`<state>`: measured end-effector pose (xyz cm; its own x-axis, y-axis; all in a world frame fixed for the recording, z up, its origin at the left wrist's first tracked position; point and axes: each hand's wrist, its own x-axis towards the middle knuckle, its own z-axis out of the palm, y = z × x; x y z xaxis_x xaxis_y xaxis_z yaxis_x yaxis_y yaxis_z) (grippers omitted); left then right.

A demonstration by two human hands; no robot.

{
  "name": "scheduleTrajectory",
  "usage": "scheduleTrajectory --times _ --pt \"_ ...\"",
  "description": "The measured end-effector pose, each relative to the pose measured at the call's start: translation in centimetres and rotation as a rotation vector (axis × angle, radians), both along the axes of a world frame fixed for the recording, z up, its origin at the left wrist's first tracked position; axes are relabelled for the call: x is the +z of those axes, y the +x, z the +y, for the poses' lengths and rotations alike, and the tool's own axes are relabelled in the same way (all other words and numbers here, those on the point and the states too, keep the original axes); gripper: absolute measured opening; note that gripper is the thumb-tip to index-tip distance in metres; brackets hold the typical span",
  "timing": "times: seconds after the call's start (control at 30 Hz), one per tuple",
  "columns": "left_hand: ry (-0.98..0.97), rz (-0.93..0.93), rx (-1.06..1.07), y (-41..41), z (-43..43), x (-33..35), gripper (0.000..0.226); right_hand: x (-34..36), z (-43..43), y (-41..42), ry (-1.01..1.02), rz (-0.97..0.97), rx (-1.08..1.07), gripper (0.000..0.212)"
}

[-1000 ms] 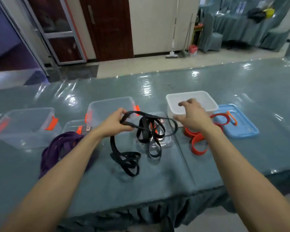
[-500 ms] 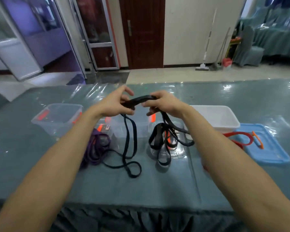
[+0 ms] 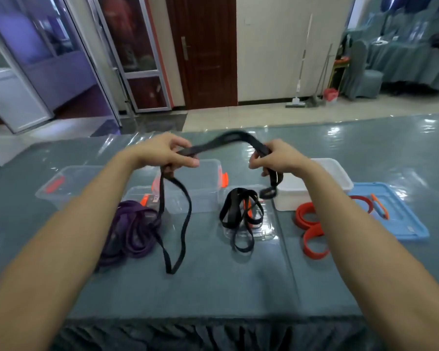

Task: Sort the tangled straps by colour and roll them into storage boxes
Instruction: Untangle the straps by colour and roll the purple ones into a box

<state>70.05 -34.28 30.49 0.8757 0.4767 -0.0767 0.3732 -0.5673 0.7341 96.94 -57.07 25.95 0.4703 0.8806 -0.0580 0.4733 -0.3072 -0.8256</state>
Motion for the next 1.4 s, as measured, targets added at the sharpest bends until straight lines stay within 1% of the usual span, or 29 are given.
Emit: scheduleTrajectory --times 0.03,0.07,0.13,0.17,0.2,0.27,0.37,0.4,0.43,0.5,0.53,0.6,0.63,0.67,0.73,0.77,0.8,0.83,0.9,1.0,1.07,1.13,1.17,1.23,1.27,1.3,1.33,1.37,1.4 --pt "-0.003 -0.009 -0.015 0.2 0.1 1.0 0.043 -1.1 0.3 -0.2 0.008 0.018 -0.017 0.018" --pt "-0.108 -0.129 0.036 0.5 0.3 1.6 0.039 -2.1 0.6 -0.3 0.017 0.04 -0.029 0.02" --pt "-0.389 -0.399 0.098 1.0 0.1 1.7 0.023 -4.0 0.8 -0.5 0.008 0.09 -0.013 0.025" --pt "-0.449 -0.46 0.092 1.2 -0.3 1.4 0.015 -4.9 0.8 -0.7 -0.012 0.099 -0.003 0.029" --pt "-0.46 -0.469 0.077 1.4 -0.7 0.9 0.01 -5.8 0.8 -1.0 -0.039 0.092 0.004 0.035" --pt "-0.521 -0.485 0.041 1.7 -1.5 0.4 0.013 -7.6 0.8 -2.4 -0.077 0.099 0.023 0.052" --pt "-0.802 -0.603 0.026 2.4 -3.4 2.1 0.027 -10.3 1.5 -5.5 -0.034 0.192 0.041 0.086" --pt "-0.869 -0.631 0.019 2.7 -4.0 2.9 0.032 -10.9 1.9 -6.7 -0.006 0.204 0.069 0.096" --pt "-0.895 -0.64 0.0 3.0 -4.5 3.6 0.036 -11.4 2.4 -7.9 0.021 0.202 0.105 0.1" --pt "-0.855 -0.614 -0.07 3.7 -5.5 4.6 0.041 -12.0 3.8 -10.3 0.102 0.184 0.159 0.102" --pt "-0.814 -0.586 -0.106 4.0 -5.9 5.0 0.041 -12.2 4.5 -11.3 0.143 0.19 0.15 0.105" --pt "-0.754 -0.539 -0.17 4.1 -6.3 5.7 0.038 -12.3 5.4 -12.7 0.185 0.183 0.035 0.115" --pt "-0.751 -0.53 -0.189 4.0 -6.2 5.8 0.037 -12.4 5.6 -13.2 0.177 0.161 -0.052 0.111" --pt "-0.765 -0.529 -0.201 3.8 -5.9 6.0 0.037 -12.5 5.7 -13.5 0.161 0.14 -0.138 0.097" --pt "-0.797 -0.54 -0.216 3.2 -4.6 5.8 0.038 -12.9 5.6 -13.8 0.149 0.136 -0.251 0.054" --pt "-0.816 -0.549 -0.213 2.9 -3.7 5.5 0.038 -13.3 5.4 -14.0 0.16 0.156 -0.284 0.038" --pt "-0.85 -0.569 -0.207 2.5 -3.0 5.1 0.037 -13.8 5.2 -14.0 0.172 0.184 -0.312 0.028" --pt "-0.902 -0.603 -0.2 2.3 -2.2 4.6 0.037 -14.4 4.9 -14.1 0.172 0.216 -0.332 0.022" --pt "-0.986 -0.675 -0.151 1.9 -0.6 3.8 0.04 -15.4 4.1 -14.3 0.135 0.294 -0.321 0.019" --pt "-1.033 -0.751 -0.003 1.2 2.1 2.5 0.05 -17.3 2.6 -14.6 0.097 0.424 -0.223 0.015" --pt "-1.085 -0.779 0.107 0.7 3.9 0.9 0.049 -18.4 1.3 -14.3 0.107 0.515 -0.248 0.033" --pt "-1.119 -0.732 0.19 0.2 4.5 -0.9 0.048 -19.3 0.2 -13.8 0.046 0.544 -0.244 0.062" --pt "-1.118 -0.69 0.21 0.1 4.5 -1.7 0.049 -19.5 0.1 -13.6 -0.043 0.481 -0.207 0.083" --pt "-1.072 -0.58 0.186 0.8 3.7 -2.3 0.05 -19.3 0.9 -13.4 -0.217 0.221 -0.118 0.13" --pt "-1.041 -0.522 0.147 1.4 3.0 -2.2 0.051 -19.1 1.9 -13.4 -0.229 0.097 -0.106 0.145" --pt "-1.015 -0.473 0.098 2.2 2.1 -2.0 0.053 -19.0 3.0 -13.4 -0.178 0.014 -0.112 0.151" --pt "-0.998 -0.435 0.053 3.1 1.2 -1.8 0.054 -18.8 4.3 -13.4 -0.087 -0.014 -0.126 0.148" --pt "-1.002 -0.411 0.014 3.8 0.1 -1.7 0.054 -18.4 5.6 -13.4 0.005 0.026 -0.132 0.139" --pt "-1.017 -0.398 -0.011 4.4 -0.9 -1.5 0.054 -17.8 6.9 -13.5 0.065 0.118 -0.123 0.126"
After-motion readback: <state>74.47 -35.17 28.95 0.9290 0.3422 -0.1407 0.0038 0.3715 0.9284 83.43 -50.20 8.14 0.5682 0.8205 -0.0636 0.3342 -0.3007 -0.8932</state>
